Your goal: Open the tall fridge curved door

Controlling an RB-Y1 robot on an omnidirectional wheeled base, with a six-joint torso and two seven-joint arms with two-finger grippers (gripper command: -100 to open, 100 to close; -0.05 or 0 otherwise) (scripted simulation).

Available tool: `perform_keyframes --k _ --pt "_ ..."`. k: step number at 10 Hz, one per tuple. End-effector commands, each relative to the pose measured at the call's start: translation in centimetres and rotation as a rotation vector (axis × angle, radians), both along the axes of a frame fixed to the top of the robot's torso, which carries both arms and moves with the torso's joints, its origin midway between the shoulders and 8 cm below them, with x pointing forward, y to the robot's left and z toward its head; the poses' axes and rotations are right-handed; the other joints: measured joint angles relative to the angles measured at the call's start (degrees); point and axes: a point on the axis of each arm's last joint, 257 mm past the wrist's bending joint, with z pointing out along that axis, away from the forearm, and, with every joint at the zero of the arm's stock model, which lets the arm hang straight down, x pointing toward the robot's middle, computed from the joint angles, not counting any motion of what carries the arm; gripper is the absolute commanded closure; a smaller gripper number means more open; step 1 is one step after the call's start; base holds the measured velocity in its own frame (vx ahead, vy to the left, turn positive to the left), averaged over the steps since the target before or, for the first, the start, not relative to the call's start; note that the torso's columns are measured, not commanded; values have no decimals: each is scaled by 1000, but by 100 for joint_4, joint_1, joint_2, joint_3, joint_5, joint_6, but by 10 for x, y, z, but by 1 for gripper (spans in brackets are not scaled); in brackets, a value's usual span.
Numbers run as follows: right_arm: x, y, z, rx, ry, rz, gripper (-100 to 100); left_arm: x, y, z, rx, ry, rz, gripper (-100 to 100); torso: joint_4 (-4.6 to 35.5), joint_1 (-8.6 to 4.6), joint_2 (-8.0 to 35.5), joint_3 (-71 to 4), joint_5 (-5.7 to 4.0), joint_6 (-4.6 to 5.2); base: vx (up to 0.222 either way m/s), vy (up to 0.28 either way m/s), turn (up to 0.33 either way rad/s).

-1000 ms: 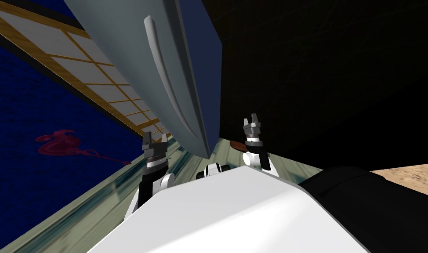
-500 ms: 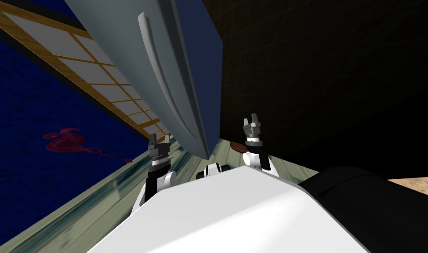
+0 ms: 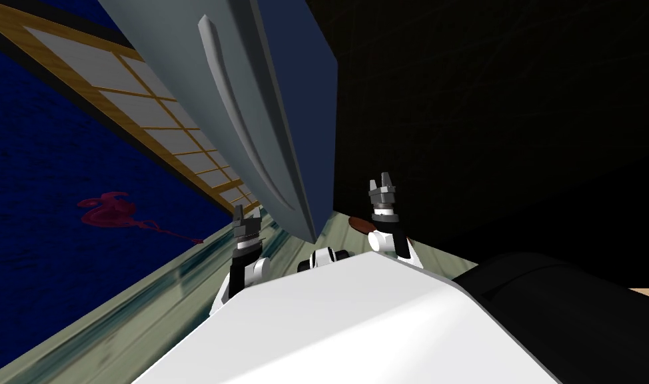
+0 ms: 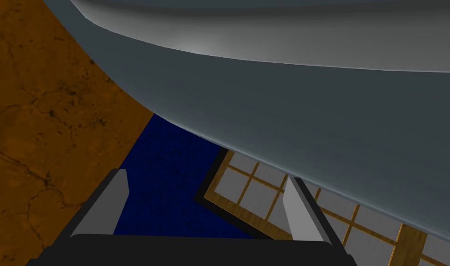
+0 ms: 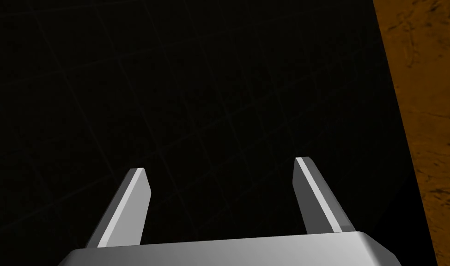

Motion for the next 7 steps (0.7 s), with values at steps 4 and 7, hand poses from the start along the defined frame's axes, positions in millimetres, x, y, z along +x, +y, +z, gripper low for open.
perform_keyframes --k 4,7 --pt "0 0 0 0 0 0 0 16 11 -34 -16 25 11 -100 0 -5 -1 -1 -1 0 23 -75 52" --pt "0 0 0 0 0 0 0 22 15 -49 -22 41 18 -100 2 3 5 3 2 0 17 -40 30"
